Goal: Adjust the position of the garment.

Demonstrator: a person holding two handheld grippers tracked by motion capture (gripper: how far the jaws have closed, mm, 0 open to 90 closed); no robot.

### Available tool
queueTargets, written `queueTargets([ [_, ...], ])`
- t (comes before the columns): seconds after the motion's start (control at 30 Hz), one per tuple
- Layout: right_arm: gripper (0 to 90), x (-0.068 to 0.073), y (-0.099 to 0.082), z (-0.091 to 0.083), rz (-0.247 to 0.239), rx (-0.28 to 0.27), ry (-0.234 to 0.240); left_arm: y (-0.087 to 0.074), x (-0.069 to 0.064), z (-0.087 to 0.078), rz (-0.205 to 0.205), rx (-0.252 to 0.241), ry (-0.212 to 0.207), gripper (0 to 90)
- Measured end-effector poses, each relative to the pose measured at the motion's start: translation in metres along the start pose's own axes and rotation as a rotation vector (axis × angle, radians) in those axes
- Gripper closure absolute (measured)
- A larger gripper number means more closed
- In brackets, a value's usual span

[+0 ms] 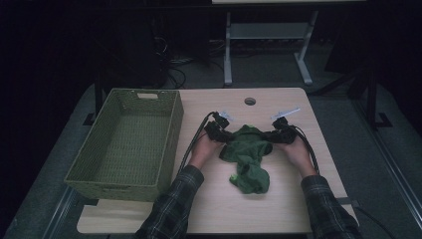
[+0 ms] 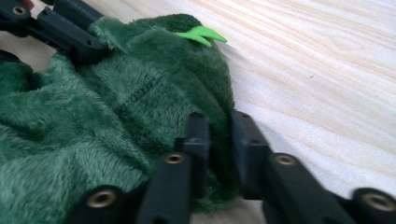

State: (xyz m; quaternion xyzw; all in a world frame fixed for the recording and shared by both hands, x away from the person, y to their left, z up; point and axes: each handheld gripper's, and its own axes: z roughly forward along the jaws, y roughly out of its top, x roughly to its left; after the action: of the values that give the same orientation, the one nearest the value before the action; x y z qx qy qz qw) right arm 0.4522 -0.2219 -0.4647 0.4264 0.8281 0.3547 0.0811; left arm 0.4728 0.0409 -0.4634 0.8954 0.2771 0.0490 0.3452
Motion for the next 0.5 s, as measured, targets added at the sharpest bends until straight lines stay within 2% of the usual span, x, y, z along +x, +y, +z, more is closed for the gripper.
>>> queueTargets([
  [0.03,86.0,0.000,0.000,-0.001,0.005,0.002,0.000,0.000,-0.001,0.000,-0.016,-0.014,0.002,85.4],
  [0.17,87.1,-0.001,0.002,-0.008,0.023,-0.022,0.010,0.004,-0.002,-0.009,0.001,-0.024,0.006,86.6],
  [0.27,87.1,0.001,0.004,-0.018,0.027,-0.054,0.009,0.009,-0.006,-0.017,-0.007,-0.076,0.010,86.6],
  [0.5,87.1,0.005,0.008,-0.037,-0.001,-0.110,-0.009,0.019,-0.015,-0.039,0.028,-0.140,0.018,86.1],
])
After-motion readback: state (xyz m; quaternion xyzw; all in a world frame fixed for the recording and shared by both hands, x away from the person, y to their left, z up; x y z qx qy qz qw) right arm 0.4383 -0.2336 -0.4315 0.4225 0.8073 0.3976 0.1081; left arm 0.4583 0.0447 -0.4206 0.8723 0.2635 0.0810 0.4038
